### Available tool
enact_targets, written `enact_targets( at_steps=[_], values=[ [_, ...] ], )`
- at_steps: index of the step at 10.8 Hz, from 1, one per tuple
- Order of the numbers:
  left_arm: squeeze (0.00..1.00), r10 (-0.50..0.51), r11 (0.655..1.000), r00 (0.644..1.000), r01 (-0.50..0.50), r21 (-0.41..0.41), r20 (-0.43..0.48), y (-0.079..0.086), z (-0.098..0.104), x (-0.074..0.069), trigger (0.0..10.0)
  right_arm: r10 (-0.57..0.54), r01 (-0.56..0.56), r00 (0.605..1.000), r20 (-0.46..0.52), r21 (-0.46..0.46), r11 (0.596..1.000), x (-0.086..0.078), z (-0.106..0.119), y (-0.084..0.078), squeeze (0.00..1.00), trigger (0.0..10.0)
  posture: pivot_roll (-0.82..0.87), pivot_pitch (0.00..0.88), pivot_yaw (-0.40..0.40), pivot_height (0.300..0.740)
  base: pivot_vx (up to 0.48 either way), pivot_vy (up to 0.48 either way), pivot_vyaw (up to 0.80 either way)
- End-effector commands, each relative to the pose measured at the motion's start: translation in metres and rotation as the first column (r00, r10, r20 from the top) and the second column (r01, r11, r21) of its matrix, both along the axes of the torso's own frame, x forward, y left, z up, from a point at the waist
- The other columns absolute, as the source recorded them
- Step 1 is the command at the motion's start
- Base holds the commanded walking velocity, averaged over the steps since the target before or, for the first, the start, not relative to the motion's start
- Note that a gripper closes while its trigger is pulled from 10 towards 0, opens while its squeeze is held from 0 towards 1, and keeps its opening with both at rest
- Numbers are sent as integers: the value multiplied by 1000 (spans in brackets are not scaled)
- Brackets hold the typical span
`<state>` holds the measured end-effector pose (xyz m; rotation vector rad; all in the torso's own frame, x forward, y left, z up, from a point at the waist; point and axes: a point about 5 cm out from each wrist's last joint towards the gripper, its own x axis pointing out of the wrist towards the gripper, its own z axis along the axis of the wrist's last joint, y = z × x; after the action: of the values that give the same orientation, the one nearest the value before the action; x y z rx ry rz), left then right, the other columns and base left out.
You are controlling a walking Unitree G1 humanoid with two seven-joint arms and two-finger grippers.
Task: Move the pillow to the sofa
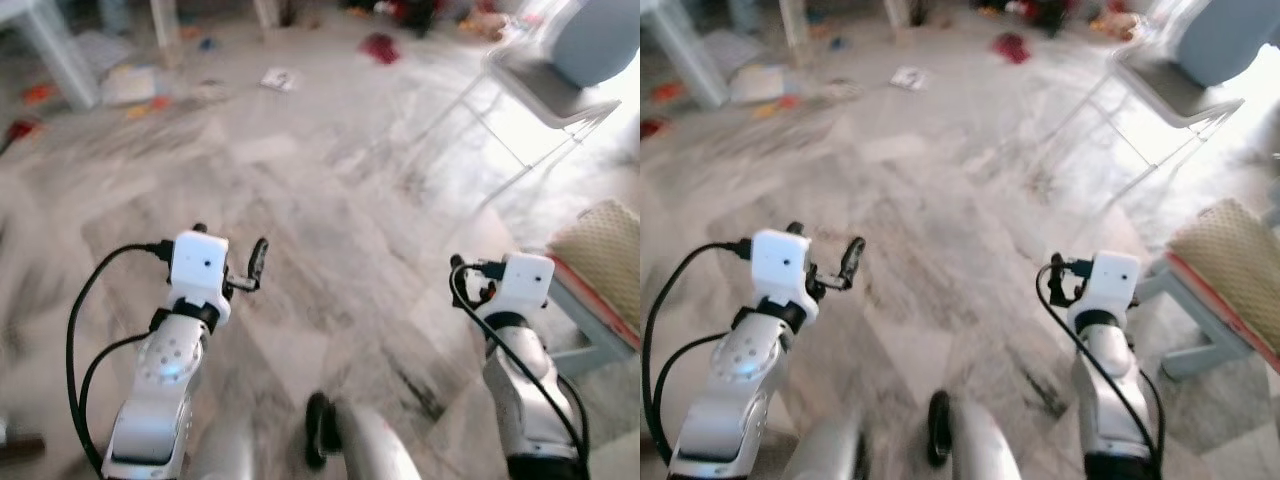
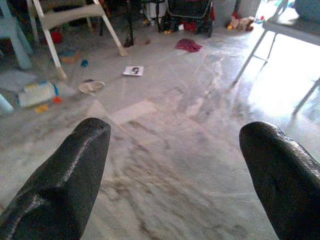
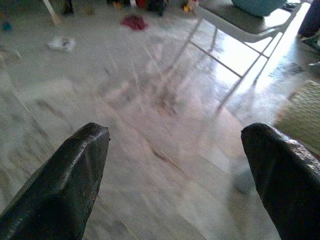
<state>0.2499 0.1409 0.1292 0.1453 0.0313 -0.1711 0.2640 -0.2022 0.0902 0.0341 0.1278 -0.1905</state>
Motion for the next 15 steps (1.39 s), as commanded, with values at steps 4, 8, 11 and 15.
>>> enact_targets(
  at_steps=[4, 8, 11, 15],
  values=[
    [0, -120, 991, 991, 124, 57, -62, -2, -5, 18, 10000, -87, 85, 995, 40, 55, 995, 12, -7, 1, 0, 10000, 40, 140, 84, 740, 0, 0, 0],
    [0, -148, 988, 987, 151, 45, -62, -23, -26, 28, 10000, -34, 34, 998, -45, -9, 999, -5, -36, 9, 0, 10000, -14, 43, -66, 740, 0, 0, 0],
    [0, -52, 998, 992, 57, 36, -117, -8, -46, 17, 10000, 5, -5, 997, -78, -10, 1000, 1, -47, 18, 0, 10000, 25, 46, -46, 740, 0, 0, 0],
    [0, 22, 997, 986, -9, 77, -166, 13, -64, -4, 10000, -27, 20, 994, -107, -62, 998, -30, -62, -11, 0, 10000, 40, 60, -41, 740, 0, 0, 0]
  ],
)
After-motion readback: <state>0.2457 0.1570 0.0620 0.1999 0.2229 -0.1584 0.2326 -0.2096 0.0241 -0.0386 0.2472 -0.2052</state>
